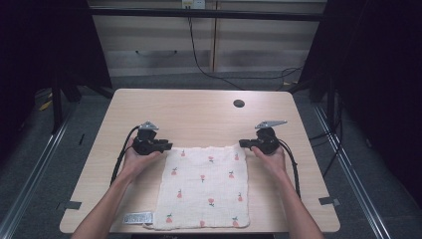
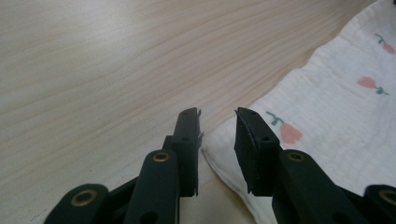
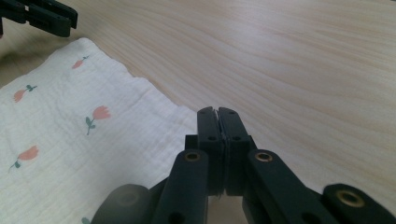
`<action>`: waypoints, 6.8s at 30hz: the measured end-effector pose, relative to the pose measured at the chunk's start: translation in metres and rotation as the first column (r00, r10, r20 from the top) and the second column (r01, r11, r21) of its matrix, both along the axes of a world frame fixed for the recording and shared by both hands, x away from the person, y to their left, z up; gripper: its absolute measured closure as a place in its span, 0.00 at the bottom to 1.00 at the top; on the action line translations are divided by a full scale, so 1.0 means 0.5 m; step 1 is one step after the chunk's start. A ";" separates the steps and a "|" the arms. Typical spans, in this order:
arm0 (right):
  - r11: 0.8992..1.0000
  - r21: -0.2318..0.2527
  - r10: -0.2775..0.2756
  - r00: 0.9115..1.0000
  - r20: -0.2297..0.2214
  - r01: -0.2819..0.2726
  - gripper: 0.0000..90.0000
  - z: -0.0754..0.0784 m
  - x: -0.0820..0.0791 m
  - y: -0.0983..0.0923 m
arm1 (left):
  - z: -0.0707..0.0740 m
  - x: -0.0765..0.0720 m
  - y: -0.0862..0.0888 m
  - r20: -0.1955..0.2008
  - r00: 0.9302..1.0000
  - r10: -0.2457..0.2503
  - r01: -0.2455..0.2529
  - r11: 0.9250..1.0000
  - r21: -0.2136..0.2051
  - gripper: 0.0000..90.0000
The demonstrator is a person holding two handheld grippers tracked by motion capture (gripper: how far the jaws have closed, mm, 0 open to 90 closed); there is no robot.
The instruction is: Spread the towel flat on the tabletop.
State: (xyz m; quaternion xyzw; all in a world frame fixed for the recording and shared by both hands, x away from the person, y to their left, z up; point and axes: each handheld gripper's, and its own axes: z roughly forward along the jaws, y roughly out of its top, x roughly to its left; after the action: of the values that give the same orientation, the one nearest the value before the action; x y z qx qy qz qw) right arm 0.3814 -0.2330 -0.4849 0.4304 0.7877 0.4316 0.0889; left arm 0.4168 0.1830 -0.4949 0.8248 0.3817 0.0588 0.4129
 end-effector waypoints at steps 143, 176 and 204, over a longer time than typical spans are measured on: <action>0.993 0.039 0.105 0.991 0.079 -0.109 0.99 0.042 -0.182 -0.039 | 0.071 -0.219 0.063 0.180 0.975 -0.130 0.138 0.990 -0.032 0.96; 0.993 0.020 0.118 0.993 0.026 -0.119 0.71 0.006 -0.215 -0.023 | 0.026 -0.243 0.068 0.113 0.980 -0.164 0.168 0.985 -0.028 0.84; 0.993 -0.069 0.092 0.995 -0.048 -0.095 0.83 -0.040 -0.045 0.053 | -0.024 -0.122 0.033 0.066 0.995 -0.081 0.078 0.996 0.039 0.79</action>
State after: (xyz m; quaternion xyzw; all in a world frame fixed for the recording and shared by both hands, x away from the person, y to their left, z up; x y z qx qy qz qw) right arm 0.3587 -0.2064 -0.5048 0.3993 0.8237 0.3970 0.0661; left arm 0.3559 0.1996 -0.5068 0.8443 0.3333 0.0769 0.4125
